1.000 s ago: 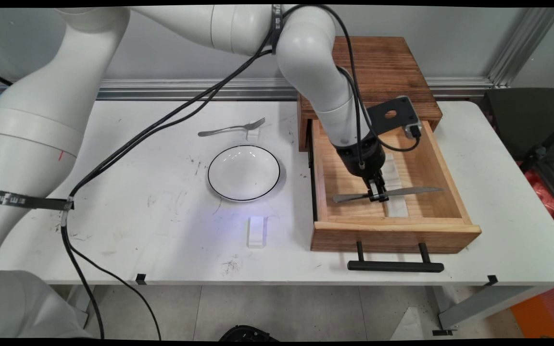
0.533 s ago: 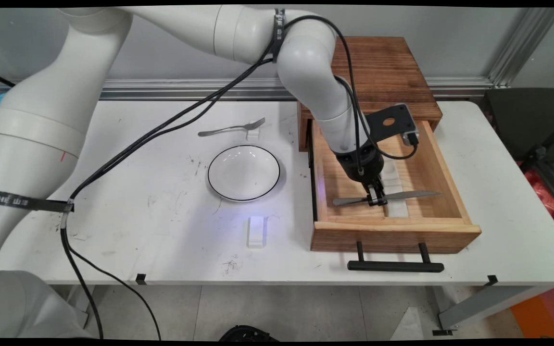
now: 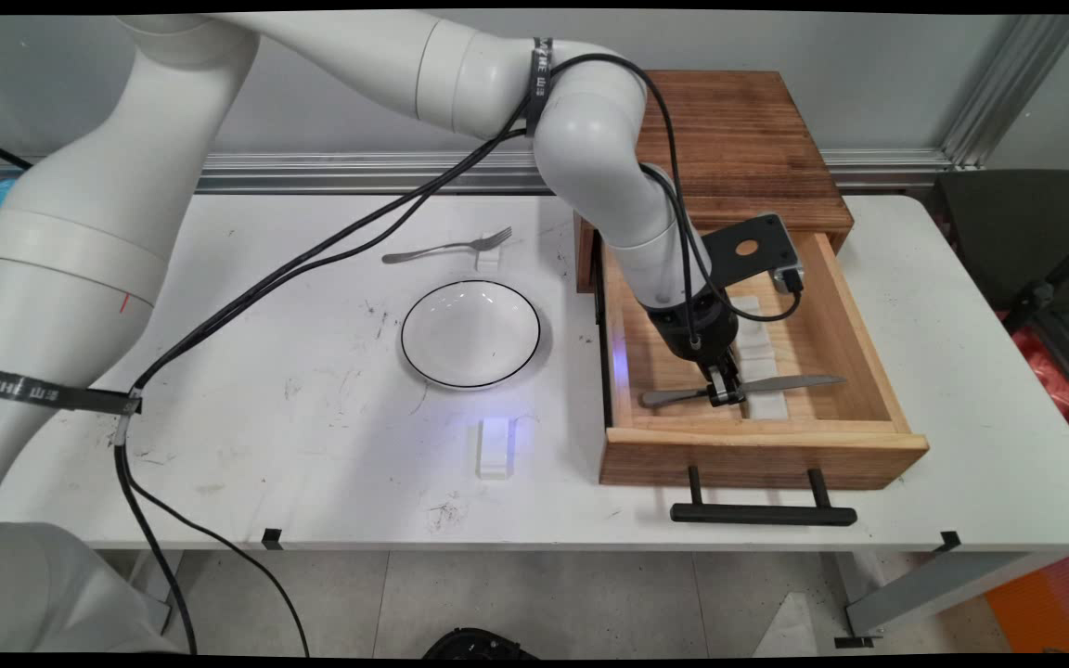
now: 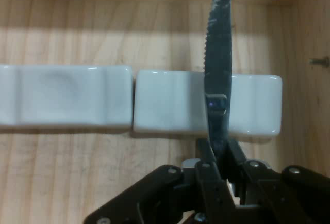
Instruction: Place the picked object into the drawer
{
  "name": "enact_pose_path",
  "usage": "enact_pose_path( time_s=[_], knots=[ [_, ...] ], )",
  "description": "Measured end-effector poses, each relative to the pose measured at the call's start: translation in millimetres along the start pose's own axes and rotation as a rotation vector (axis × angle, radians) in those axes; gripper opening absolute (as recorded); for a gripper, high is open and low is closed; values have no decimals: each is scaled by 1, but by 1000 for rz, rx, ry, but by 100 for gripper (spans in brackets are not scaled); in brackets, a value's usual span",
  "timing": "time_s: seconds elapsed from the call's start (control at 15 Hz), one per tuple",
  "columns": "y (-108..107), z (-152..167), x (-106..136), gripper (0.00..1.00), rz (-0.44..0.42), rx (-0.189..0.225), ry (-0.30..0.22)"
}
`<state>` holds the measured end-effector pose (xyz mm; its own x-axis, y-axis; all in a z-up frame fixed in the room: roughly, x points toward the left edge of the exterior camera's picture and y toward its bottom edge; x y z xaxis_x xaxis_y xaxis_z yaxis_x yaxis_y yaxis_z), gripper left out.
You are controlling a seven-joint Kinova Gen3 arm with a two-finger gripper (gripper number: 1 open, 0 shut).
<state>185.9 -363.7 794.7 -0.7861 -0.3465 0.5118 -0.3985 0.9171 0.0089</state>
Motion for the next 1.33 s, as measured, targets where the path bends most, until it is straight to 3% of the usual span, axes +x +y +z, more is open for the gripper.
enact_pose_path(
  time_s=[0.93,1.0,1.33],
  knots=[
    [-1,11,-5,0,-10,10,16],
    [0,11,-5,100,-10,10,17],
    [0,11,-6,100,-12,12,20]
  ],
)
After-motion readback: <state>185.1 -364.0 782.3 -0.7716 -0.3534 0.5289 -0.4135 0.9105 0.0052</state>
